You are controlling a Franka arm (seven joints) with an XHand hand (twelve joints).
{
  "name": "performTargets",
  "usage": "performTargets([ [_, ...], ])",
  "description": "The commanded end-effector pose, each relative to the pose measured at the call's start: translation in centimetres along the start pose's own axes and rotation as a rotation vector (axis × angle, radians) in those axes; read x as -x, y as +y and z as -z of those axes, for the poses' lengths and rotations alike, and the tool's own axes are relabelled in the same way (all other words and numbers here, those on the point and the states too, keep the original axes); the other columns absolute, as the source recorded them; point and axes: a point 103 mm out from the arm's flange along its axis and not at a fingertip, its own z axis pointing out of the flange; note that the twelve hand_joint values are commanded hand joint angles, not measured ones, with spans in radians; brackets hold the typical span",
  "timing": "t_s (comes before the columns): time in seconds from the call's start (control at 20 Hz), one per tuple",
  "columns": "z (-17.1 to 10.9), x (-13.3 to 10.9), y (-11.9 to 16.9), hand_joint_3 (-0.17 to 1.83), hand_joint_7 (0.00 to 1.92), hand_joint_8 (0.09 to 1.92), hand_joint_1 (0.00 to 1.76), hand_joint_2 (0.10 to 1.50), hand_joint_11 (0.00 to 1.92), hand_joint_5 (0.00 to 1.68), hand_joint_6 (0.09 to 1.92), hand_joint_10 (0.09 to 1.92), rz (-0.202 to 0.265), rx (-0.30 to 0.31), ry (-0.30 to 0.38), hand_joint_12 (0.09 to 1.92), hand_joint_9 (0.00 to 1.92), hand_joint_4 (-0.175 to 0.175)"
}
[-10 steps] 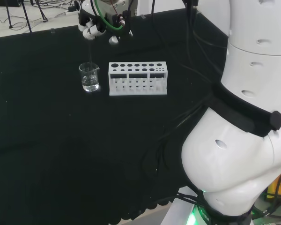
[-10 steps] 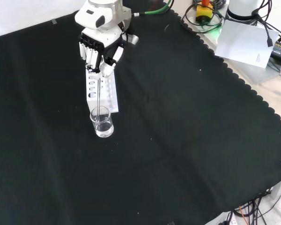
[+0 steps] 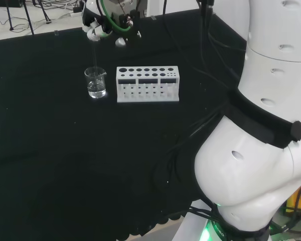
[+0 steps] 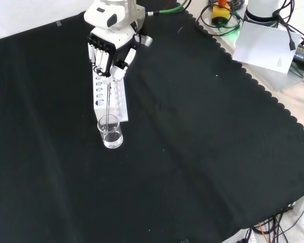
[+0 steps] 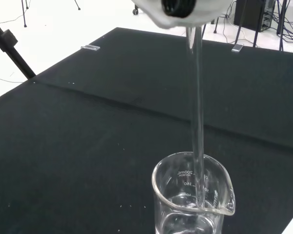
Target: Put the glass rod back on the white test tube rack.
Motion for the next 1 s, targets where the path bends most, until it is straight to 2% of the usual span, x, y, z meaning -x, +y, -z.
performTargets([
  [0.05, 1.8, -0.2, -0.3, 0.02, 1.15, 1.04, 1.30, 1.04, 1.42, 1.15, 0.41, 0.95, -0.002, 0.008, 0.009, 1.12, 1.59, -0.175],
  [0.6, 7.0, 1.9, -2.0, 0.02, 1.15, 1.04, 1.30, 1.04, 1.42, 1.15, 0.42, 0.95, -0.034, 0.018, 0.005, 1.12, 1.59, -0.175],
  [1.0, 8.5, 4.7, -4.2, 0.01, 1.15, 1.04, 1.30, 1.04, 1.42, 1.15, 0.42, 0.95, -0.085, 0.022, -0.022, 1.12, 1.59, -0.175],
])
